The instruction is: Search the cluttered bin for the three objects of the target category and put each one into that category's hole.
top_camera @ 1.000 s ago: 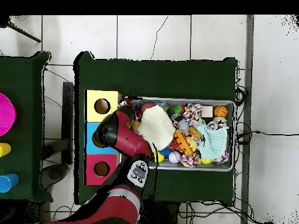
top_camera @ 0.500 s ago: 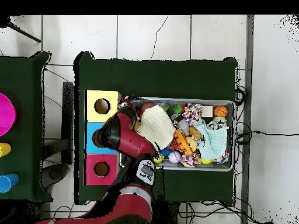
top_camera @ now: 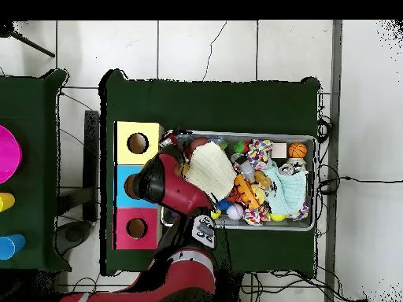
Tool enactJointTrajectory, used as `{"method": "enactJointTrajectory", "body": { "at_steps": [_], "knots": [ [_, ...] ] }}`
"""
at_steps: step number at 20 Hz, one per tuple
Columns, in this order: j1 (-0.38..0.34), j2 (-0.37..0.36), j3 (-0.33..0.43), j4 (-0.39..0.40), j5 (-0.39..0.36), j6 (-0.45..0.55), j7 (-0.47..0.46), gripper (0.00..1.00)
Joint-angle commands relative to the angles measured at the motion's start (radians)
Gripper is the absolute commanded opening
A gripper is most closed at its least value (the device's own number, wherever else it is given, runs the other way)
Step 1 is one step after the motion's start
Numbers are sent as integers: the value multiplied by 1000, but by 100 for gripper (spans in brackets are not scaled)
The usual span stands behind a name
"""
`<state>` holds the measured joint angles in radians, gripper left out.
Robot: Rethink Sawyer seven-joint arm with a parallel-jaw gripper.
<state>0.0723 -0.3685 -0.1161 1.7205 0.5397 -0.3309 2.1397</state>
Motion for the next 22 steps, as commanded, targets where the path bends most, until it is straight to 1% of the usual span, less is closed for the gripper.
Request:
{"method": "enactJointTrajectory", "body": {
  "at_steps": [1, 6, 7, 9, 10, 12, 19, 20, 22],
  "knots": [
    [-5, 37, 175, 126, -93, 15, 242, 100],
    [39, 32, 129, 124, -91, -10, 211, 100],
    [64, 37, 101, 117, -91, -39, 196, 100],
    [62, 33, 108, 122, -101, -43, 196, 100],
    [66, 35, 104, 121, -108, -64, 198, 100],
    [42, 36, 128, 121, -154, -96, 209, 100],
    [-64, 33, 232, 129, -315, -135, 252, 100],
    [-78, 32, 245, 130, -334, -131, 253, 100],
    [-86, 26, 251, 136, -333, -96, 239, 100]
  ]
}}
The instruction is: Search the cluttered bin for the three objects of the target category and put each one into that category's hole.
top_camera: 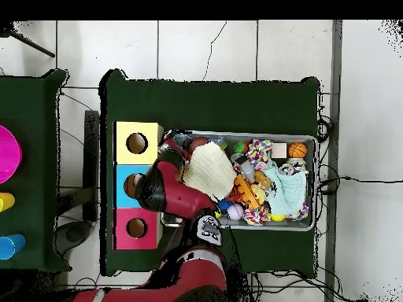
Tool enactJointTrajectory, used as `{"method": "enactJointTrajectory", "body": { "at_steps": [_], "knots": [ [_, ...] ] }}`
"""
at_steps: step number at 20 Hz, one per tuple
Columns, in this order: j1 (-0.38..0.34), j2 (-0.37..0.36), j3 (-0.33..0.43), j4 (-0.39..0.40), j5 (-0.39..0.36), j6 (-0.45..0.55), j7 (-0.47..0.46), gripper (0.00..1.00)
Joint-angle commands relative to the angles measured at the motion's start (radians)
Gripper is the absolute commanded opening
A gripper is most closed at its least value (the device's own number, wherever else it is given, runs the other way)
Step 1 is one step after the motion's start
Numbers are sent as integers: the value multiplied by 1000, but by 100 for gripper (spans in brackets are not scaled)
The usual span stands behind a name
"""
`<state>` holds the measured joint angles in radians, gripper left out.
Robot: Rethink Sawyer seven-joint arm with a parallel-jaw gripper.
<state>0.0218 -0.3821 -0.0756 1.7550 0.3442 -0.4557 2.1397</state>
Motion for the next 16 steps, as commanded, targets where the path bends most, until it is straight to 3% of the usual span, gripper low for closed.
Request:
{"method": "enactJointTrajectory", "body": {
  "at_steps": [1, 8, 16],
  "knots": [
    [-43, 37, 217, 103, -140, 45, 232, 100],
    [-77, 26, 253, 114, -150, 139, 189, 100],
    [-166, 29, 337, 128, -268, 140, 162, 100]
  ]
}}
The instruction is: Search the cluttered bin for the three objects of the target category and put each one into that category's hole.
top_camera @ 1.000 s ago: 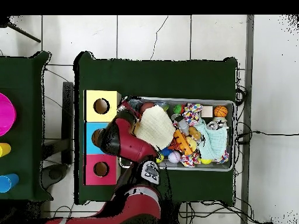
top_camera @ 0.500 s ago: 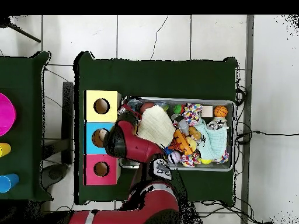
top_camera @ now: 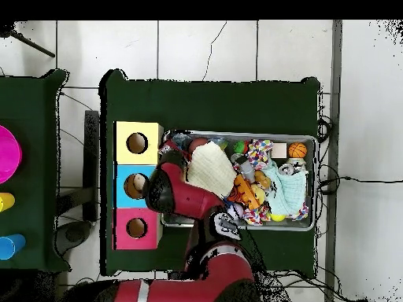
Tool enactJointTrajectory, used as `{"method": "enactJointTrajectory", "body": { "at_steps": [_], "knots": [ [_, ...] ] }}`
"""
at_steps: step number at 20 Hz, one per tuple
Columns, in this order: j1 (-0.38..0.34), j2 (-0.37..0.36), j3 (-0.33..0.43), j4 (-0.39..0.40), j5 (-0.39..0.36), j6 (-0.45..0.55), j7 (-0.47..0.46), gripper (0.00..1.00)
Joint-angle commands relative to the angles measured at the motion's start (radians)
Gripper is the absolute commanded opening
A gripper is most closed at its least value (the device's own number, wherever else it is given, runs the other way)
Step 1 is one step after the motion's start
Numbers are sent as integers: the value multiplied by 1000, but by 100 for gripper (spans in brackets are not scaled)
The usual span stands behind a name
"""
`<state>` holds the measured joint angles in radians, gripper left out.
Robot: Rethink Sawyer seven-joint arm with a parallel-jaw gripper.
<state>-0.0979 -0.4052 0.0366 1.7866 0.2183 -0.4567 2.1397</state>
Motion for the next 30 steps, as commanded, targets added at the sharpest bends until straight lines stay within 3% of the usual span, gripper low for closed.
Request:
{"method": "enactJointTrajectory", "body": {
  "at_steps": [1, 4, 17, 28, 30],
  "knots": [
    [-57, 53, 234, 100, -158, 137, 162, 100],
    [-77, 55, 253, 108, -193, 131, 161, 100],
    [-60, 37, 231, 122, -148, 197, 146, 100],
    [97, 14, 46, 83, 83, 458, 108, 100],
    [51, 41, 25, 50, 1, 496, 5, 100]
  ]
}}
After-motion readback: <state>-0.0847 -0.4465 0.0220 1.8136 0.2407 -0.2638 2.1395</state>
